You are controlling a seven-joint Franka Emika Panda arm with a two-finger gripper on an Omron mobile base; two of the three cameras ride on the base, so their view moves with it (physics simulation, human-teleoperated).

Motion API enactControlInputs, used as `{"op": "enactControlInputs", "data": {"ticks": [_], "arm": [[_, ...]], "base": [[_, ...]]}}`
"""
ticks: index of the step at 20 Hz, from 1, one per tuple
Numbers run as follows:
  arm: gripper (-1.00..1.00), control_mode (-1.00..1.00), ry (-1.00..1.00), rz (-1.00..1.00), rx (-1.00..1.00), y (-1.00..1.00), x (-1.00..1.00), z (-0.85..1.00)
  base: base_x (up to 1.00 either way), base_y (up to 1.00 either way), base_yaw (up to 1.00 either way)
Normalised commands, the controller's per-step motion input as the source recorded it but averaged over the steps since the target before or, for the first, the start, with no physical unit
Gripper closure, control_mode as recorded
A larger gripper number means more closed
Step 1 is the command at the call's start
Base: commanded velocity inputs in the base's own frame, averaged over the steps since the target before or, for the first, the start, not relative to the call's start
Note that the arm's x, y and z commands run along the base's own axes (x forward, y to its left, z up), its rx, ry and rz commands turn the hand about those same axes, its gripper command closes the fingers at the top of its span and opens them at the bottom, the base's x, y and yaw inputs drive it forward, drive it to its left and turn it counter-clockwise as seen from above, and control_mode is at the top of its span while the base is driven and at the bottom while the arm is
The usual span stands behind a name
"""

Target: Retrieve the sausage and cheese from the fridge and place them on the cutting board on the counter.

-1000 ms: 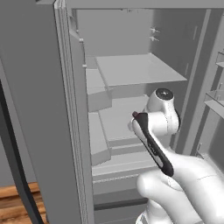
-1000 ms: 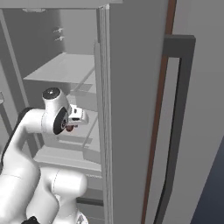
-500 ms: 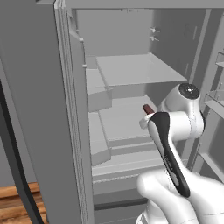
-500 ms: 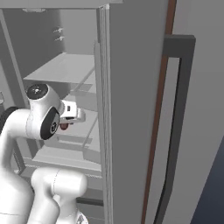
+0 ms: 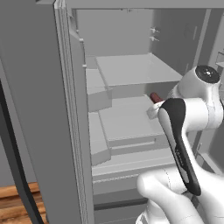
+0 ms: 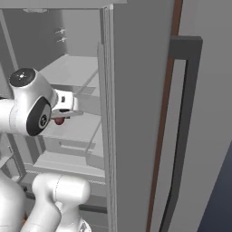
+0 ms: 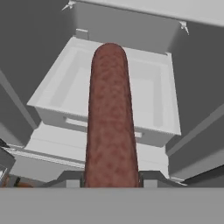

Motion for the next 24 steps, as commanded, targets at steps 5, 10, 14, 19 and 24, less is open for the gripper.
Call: {"op": "enactControlInputs", "data": {"ticks": [5, 10, 14, 19, 24], "arm": [[1.0, -1.0, 0.0, 0.0, 0.0, -0.01, -0.42, 0.06], [1.0, -1.0, 0.01, 0.0, 0.0, 0.0, -0.02, 0.03], [1.0, 1.0, 0.02, 0.0, 0.0, 0.0, 0.0, 0.0], [1.0, 1.0, 0.0, 0.0, 0.0, 0.0, 0.0, 0.0], [1.0, 1.0, 0.0, 0.0, 0.0, 0.0, 0.0, 0.0]], "base": [[0.0, 0.0, 0.0], [0.0, 0.0, 0.0], [-0.08, 0.0, 0.0], [-0.72, 0.0, 0.0], [-1.0, 0.0, 0.01]]}}
